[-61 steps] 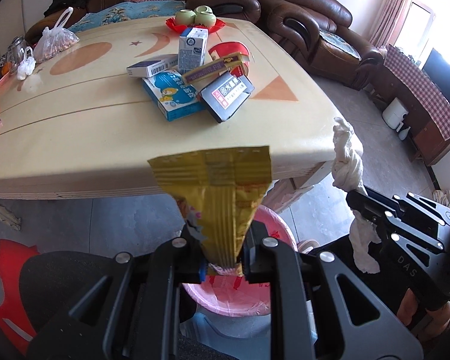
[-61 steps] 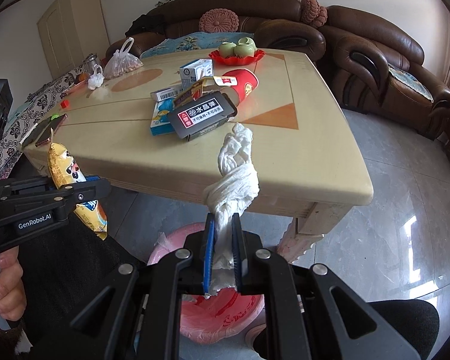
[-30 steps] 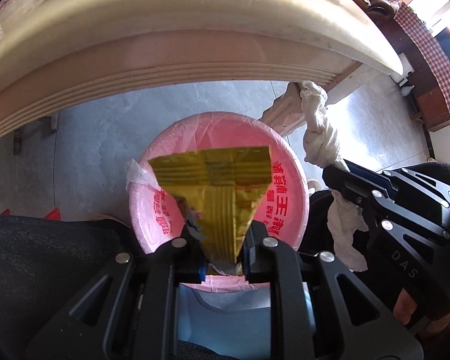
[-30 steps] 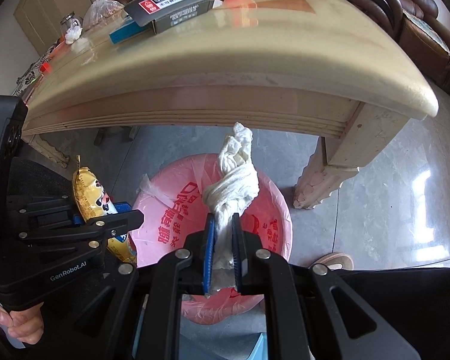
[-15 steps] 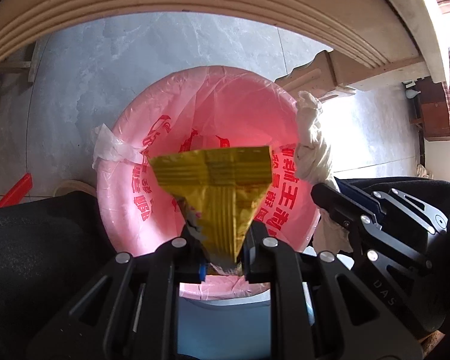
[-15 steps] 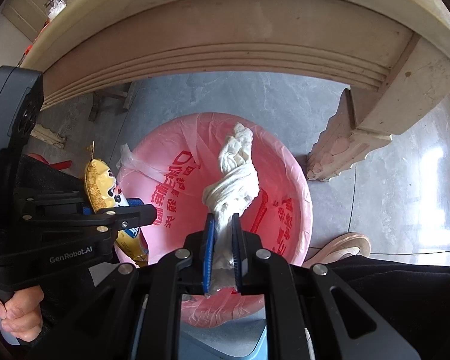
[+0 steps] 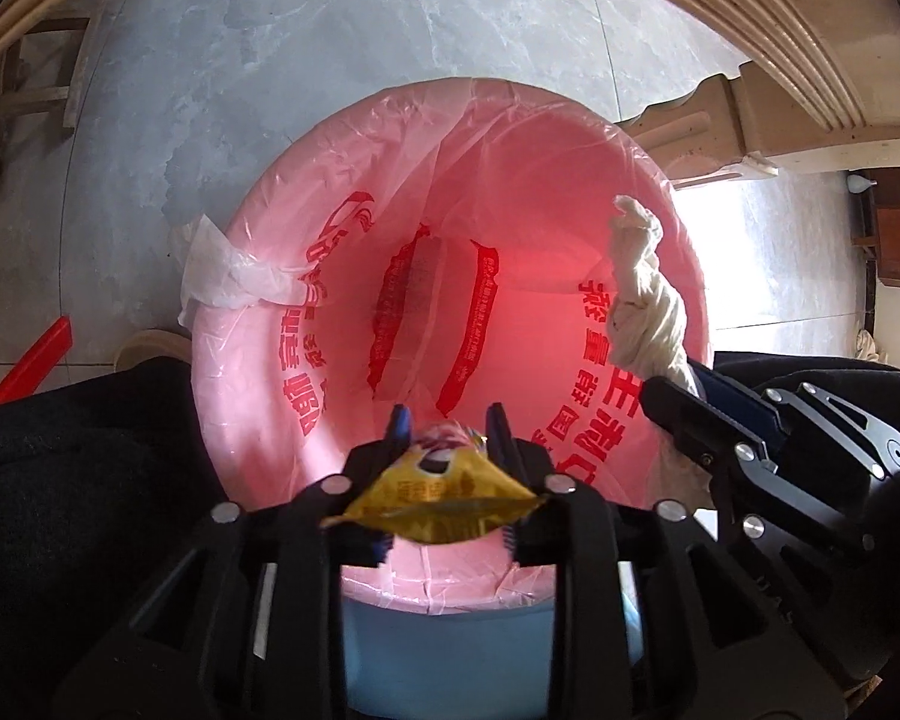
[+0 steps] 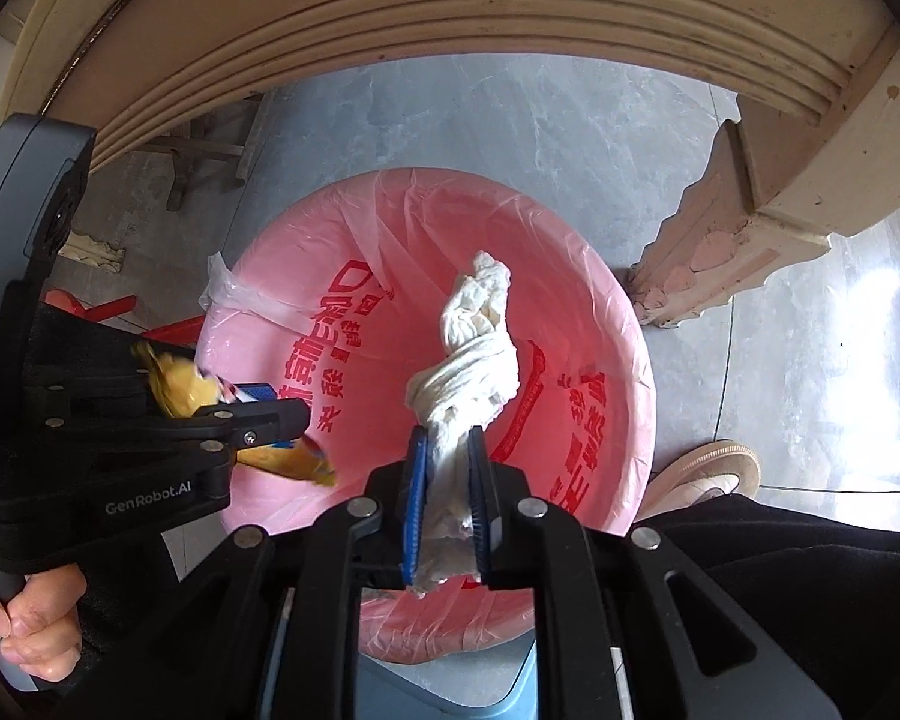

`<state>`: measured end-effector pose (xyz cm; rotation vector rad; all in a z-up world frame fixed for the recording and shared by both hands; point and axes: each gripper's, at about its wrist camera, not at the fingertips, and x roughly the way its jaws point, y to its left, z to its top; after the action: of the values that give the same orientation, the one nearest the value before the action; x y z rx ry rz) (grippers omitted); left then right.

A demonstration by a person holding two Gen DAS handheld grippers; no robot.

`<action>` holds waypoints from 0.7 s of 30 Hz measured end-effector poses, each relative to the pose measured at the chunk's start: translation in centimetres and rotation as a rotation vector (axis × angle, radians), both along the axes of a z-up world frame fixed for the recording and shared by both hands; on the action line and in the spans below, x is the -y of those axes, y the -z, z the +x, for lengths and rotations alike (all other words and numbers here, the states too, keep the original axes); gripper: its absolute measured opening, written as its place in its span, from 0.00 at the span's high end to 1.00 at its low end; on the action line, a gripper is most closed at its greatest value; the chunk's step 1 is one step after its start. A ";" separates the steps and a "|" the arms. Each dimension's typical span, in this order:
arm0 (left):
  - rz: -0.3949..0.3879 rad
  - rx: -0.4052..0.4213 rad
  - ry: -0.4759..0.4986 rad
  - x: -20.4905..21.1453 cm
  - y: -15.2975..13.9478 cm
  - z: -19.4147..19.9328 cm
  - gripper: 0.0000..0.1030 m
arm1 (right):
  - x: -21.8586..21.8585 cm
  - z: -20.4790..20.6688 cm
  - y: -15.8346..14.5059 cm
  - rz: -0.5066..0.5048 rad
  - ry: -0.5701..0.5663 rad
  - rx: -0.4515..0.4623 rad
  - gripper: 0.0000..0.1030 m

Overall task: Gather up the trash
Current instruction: 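Open the left tool over the bin while the right tool releases the tissue, then raise both open tools from the bin back toward the table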

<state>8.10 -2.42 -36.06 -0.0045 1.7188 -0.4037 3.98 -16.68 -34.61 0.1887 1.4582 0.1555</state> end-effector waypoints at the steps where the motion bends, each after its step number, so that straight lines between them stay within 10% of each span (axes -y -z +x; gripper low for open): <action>1: 0.006 0.000 0.004 0.1 0.0 0.0 0.58 | -0.1 0.0 0.1 -0.005 -0.001 0.000 0.66; 21: 0.043 0.029 0.009 -0.1 -0.4 0.3 0.47 | 0.6 -0.1 -0.6 -0.018 0.023 0.009 0.52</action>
<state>8.40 -2.33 -35.61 0.0402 1.6993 -0.3715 3.85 -17.26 -34.01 0.1901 1.4472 0.1243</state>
